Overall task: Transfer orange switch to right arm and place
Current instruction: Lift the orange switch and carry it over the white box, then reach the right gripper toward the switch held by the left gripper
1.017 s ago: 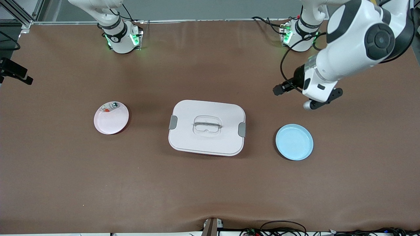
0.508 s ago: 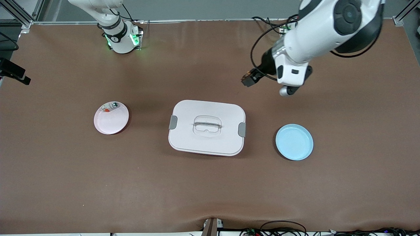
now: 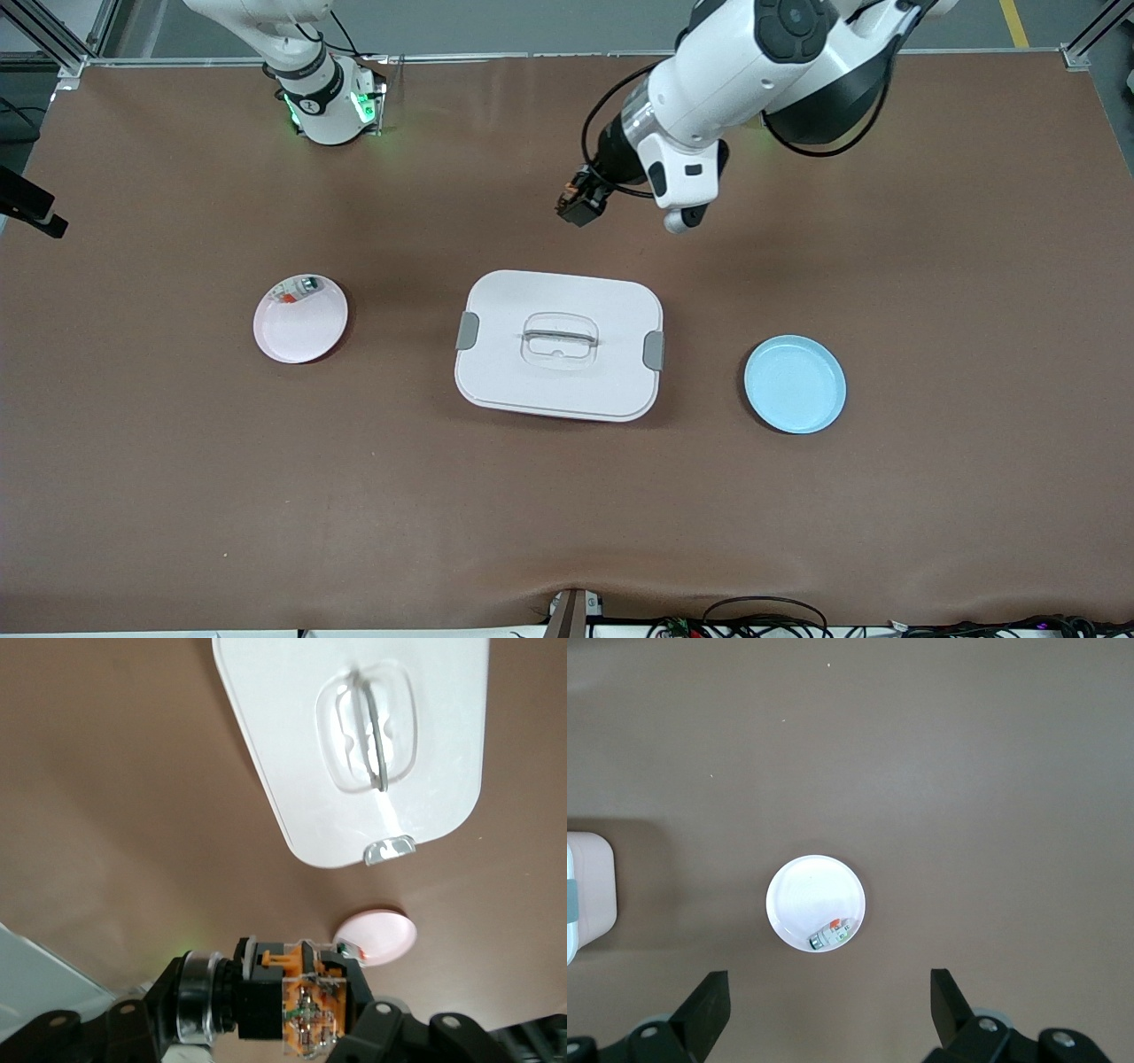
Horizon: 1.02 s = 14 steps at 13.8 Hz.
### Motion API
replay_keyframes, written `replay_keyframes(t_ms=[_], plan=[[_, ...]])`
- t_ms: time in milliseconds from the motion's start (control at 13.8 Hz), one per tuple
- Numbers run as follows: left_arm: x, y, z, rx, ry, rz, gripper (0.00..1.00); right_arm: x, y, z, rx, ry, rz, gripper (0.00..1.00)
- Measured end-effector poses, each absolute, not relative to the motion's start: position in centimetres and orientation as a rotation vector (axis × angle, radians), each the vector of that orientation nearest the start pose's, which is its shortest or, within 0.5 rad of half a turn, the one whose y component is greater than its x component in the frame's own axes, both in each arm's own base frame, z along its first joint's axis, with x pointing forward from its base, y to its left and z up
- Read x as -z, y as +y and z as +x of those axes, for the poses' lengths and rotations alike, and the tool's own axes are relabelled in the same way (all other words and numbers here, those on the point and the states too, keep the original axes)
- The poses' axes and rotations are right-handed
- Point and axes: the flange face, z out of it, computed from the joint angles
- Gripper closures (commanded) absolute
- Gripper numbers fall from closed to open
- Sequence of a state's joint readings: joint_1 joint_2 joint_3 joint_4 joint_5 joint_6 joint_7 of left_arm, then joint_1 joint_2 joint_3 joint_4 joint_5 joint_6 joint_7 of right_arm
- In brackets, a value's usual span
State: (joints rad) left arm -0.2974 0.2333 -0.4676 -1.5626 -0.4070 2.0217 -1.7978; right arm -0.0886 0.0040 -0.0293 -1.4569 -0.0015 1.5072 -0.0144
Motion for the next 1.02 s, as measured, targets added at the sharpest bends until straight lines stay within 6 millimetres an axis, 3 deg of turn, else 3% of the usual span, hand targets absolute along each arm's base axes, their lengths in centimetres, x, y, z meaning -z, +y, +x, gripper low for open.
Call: replay_keyframes(t_ms=[291, 508, 726, 1017], plan=[[-55.0, -48.1, 47.3, -0.905, -2.269, -2.677, 0.68, -66.7, -6.4, 54.2, 0.017, 0.161, -3.140, 0.00], [-54.7, -48.8, 47.7, -1.011, -2.413, -2.552, 0.68, -65.9, -5.1, 53.7, -0.078, 0.130, -3.091, 0.00], [-53.9, -50.4, 46.9, -1.035, -2.424, -2.544, 0.68, -64.5, -1.3, 54.4, -0.079, 0.079, -2.895, 0.00], [-52.8, -51.8, 46.2, -1.050, -2.411, -2.549, 0.68, -62.6, 6.8, 55.3, -0.042, 0.018, -2.651, 0.00]])
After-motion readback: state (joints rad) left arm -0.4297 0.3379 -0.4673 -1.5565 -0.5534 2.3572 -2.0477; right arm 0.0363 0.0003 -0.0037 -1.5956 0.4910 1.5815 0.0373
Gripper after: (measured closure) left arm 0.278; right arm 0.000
